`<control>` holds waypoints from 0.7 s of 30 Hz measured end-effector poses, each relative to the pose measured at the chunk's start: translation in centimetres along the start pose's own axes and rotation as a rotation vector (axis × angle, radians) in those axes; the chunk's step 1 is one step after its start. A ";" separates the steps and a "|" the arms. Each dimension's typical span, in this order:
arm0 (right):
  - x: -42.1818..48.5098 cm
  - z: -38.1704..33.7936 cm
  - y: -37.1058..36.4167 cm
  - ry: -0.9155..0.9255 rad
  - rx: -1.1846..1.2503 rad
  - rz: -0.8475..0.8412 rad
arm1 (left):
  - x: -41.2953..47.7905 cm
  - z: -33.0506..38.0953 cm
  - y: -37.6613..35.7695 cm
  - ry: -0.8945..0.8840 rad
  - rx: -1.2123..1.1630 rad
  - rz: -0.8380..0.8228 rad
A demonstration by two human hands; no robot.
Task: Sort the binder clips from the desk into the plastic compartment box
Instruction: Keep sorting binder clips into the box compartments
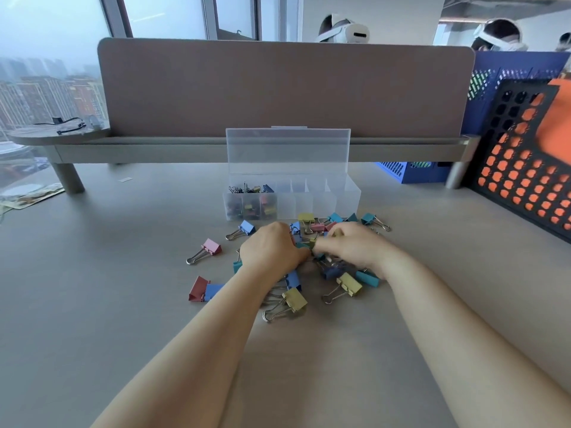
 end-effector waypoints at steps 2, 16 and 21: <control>0.3 0.8 0.1 -0.073 0.441 -0.136 | 0.1 0.0 0.0 0.020 -0.124 -0.010; 1.3 -1.3 -2.5 -0.299 1.438 -0.357 | -0.9 1.3 -2.5 0.640 -2.068 -0.249; 5.6 -5.0 -0.4 -0.220 1.563 -0.244 | 3.9 0.7 -0.2 0.607 -2.114 -0.076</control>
Point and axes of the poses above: each hand's wrist, its own x-axis towards the middle knuckle, its own y-axis out of the back of the hand, z = x × y, the point moved 10 cm from there along x, towards the middle knuckle, and after that the axes turned 9 degrees about -y, right-handed, at the moved point
